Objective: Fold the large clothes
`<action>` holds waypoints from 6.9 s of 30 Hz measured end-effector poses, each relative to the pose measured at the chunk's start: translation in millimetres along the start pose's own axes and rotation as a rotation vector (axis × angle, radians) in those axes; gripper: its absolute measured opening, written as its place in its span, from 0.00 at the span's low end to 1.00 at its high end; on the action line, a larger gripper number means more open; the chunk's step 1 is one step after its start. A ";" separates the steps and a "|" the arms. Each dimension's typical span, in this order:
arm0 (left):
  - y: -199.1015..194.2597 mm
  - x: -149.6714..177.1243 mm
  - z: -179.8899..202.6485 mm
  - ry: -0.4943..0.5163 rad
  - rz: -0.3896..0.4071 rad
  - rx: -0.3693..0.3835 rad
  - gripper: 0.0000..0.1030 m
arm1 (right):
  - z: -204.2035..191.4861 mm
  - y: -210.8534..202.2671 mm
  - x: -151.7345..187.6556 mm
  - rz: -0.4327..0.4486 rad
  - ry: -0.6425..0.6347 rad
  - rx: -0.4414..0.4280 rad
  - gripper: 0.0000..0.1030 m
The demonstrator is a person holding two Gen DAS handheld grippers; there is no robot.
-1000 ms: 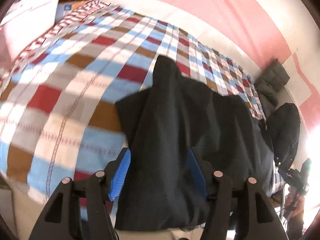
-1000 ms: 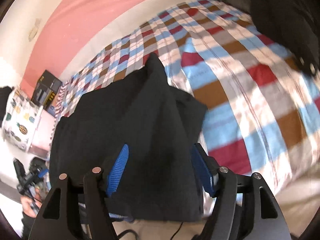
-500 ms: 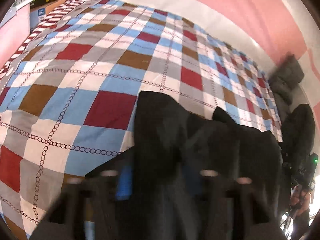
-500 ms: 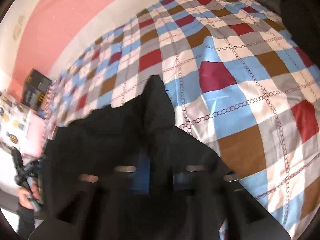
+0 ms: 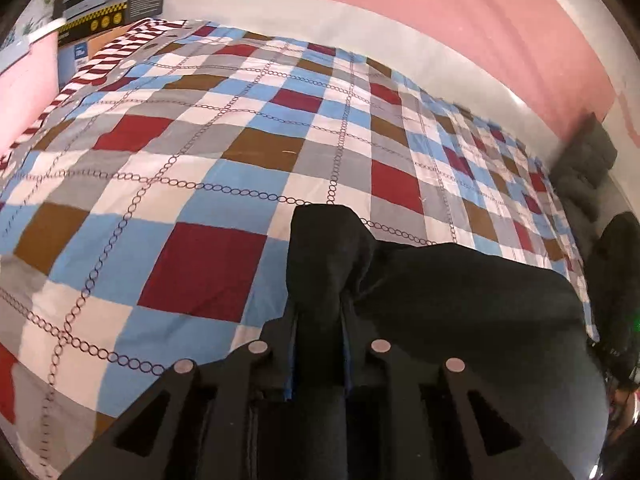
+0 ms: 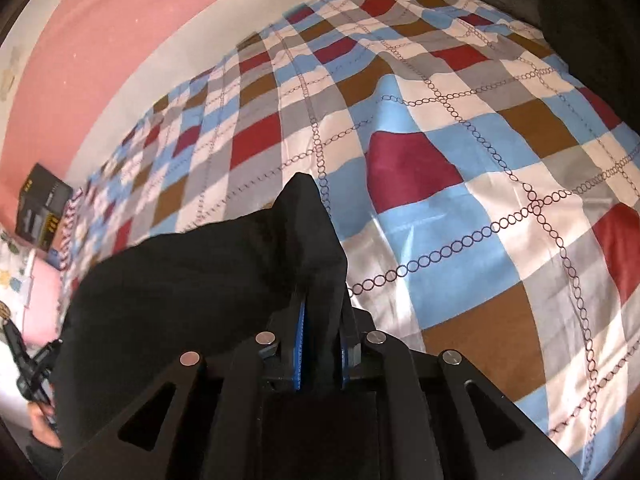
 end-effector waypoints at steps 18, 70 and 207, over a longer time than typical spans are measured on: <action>-68.4 -4.2 3.5 -0.003 0.038 -0.027 0.31 | -24.6 -97.6 23.1 0.122 -0.094 -0.036 0.23; -110.5 164.3 32.3 0.084 0.036 -0.058 0.48 | -12.6 -96.1 178.5 0.166 -0.165 0.208 0.28; -137.5 51.6 30.2 0.088 -0.043 0.151 0.31 | -48.5 -120.1 77.0 -0.047 -0.170 -0.315 0.33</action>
Point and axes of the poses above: each gripper's, at about its wrist camera, not at the fingertips, and y roughly the way its jaws point, z to its right, x to its underside, the point moved 5 cm from there along y, roughly the way its jaws point, and after that the axes turned 10 degrees about -z, right-handed, at the moved point
